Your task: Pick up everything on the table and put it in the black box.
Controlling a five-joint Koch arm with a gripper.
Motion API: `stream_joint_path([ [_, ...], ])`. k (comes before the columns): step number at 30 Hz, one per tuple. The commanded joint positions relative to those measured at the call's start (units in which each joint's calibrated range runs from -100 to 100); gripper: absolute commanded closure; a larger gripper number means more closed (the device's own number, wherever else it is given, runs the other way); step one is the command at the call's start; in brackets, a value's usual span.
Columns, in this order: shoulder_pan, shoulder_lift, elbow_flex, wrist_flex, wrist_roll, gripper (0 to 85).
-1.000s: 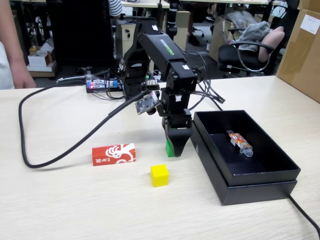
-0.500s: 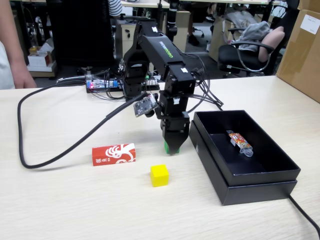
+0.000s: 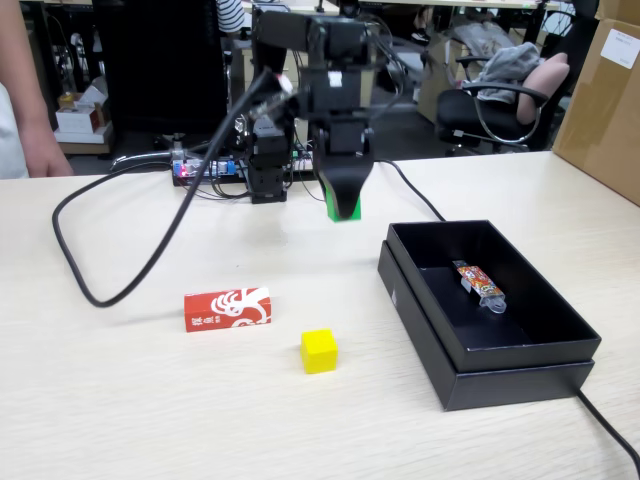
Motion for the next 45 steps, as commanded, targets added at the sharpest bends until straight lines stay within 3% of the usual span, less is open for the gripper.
stream_joint_path([
  [1,1.03,-14.12,1.67,-1.78,-0.34,83.4],
  [3,2.05,-17.68,1.39,-1.86,-0.10,83.4],
  [5,5.27,-16.88,1.94,-1.86,2.05,83.4],
  [9,8.40,-3.91,7.83,-1.69,3.86,83.3],
  [20,11.09,26.61,35.39,-1.78,3.96,83.1],
  [35,12.21,20.65,21.34,-1.69,4.30,82.3],
  [37,12.21,20.42,21.97,-1.78,4.20,76.6],
  [45,11.97,17.20,21.88,-1.78,3.76,71.8],
])
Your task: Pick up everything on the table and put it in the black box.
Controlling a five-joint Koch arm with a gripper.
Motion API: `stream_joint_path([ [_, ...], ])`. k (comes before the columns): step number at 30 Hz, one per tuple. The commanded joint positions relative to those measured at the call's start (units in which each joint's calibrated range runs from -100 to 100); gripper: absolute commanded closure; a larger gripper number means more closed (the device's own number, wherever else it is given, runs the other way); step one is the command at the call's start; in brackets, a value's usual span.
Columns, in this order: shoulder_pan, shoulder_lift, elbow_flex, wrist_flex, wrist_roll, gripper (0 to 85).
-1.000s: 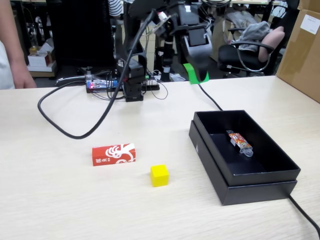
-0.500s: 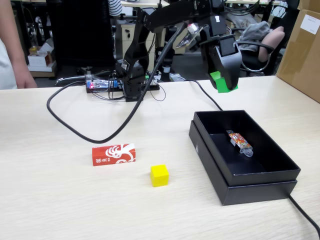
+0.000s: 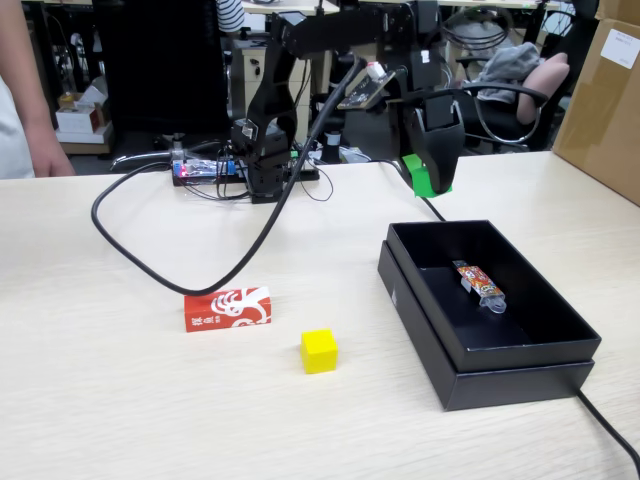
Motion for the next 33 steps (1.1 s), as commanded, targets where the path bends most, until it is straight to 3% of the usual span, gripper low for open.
stream_joint_path([
  [1,-0.10,-4.69,2.89,0.11,-0.39,71.8],
  [5,-0.34,-5.14,2.98,0.20,-0.73,71.2],
  [7,-0.78,-5.03,2.98,0.20,-1.17,61.2],
  [10,-1.03,-5.14,3.25,0.11,-1.22,59.6],
  [12,-1.12,-5.14,3.61,0.20,-1.42,53.9],
  [16,-1.32,-5.83,4.79,0.20,-1.56,52.7],
  [19,-2.10,-7.10,7.97,0.20,-1.95,45.1],
  [21,-4.69,-9.39,11.41,0.20,-2.00,37.9],
  [33,-17.34,-14.90,-11.98,0.20,-8.74,37.2],
])
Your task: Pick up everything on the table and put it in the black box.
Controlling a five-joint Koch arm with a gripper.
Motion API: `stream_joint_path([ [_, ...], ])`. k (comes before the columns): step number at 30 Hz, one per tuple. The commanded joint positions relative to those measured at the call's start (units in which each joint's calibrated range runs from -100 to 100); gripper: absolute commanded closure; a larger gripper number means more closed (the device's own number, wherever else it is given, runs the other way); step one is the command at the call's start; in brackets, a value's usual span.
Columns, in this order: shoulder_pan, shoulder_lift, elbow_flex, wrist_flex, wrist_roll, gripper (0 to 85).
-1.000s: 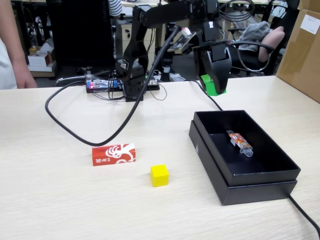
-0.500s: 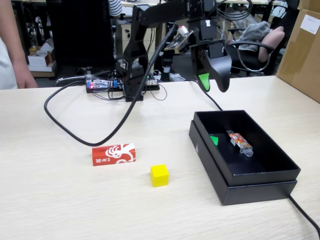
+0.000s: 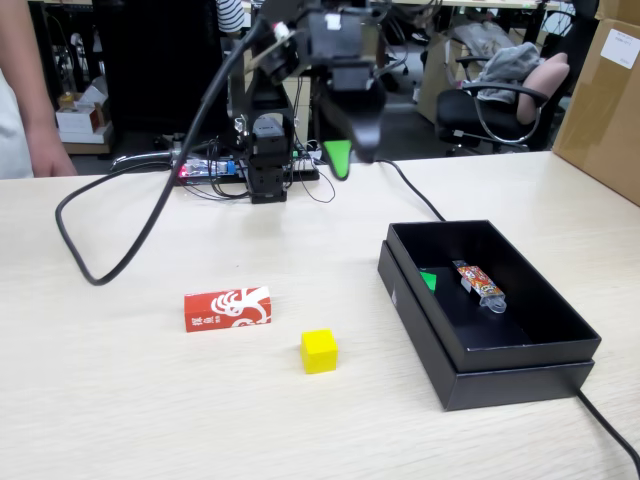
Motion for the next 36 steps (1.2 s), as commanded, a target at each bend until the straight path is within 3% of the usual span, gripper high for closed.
stream_joint_path([
  [1,-3.03,-3.52,-3.56,0.20,-1.90,37.0],
  [10,-9.04,6.46,-5.74,1.41,-4.20,36.7],
  [18,-13.68,31.70,11.94,1.58,-6.15,37.6],
  [36,-12.94,31.25,3.33,1.58,-6.98,37.2],
])
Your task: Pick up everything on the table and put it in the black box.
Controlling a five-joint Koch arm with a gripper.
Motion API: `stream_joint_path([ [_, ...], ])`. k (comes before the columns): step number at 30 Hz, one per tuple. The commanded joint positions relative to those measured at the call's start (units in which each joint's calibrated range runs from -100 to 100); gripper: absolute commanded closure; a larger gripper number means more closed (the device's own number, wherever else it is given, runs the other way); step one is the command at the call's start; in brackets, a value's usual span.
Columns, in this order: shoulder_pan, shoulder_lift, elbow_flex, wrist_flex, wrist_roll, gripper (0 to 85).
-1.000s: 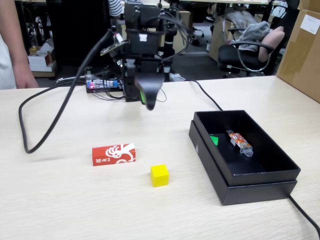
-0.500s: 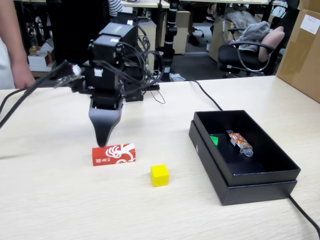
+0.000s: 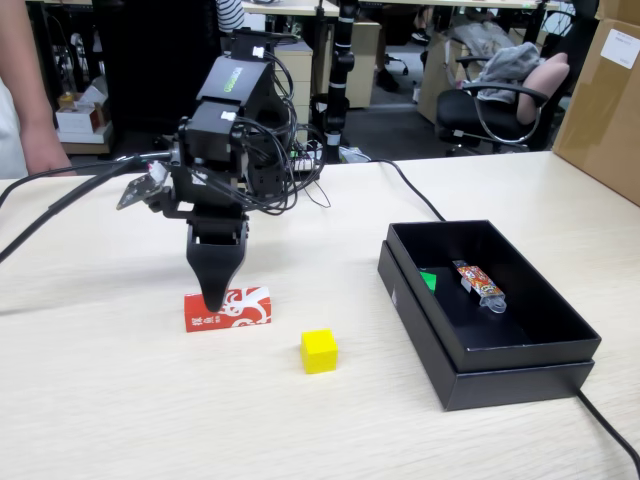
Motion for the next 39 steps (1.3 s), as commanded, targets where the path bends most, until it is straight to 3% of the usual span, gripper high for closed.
stream_joint_path([
  [1,0.39,-3.38,3.32,0.60,0.00,37.4],
  [25,0.44,12.45,12.84,0.60,0.24,40.8],
  [27,0.44,12.91,13.30,0.60,0.34,44.6],
  [28,0.34,12.91,13.75,0.60,0.44,52.9],
  [30,0.24,12.68,14.39,0.60,0.49,60.4],
  [39,0.15,10.73,14.93,0.60,0.63,60.9],
])
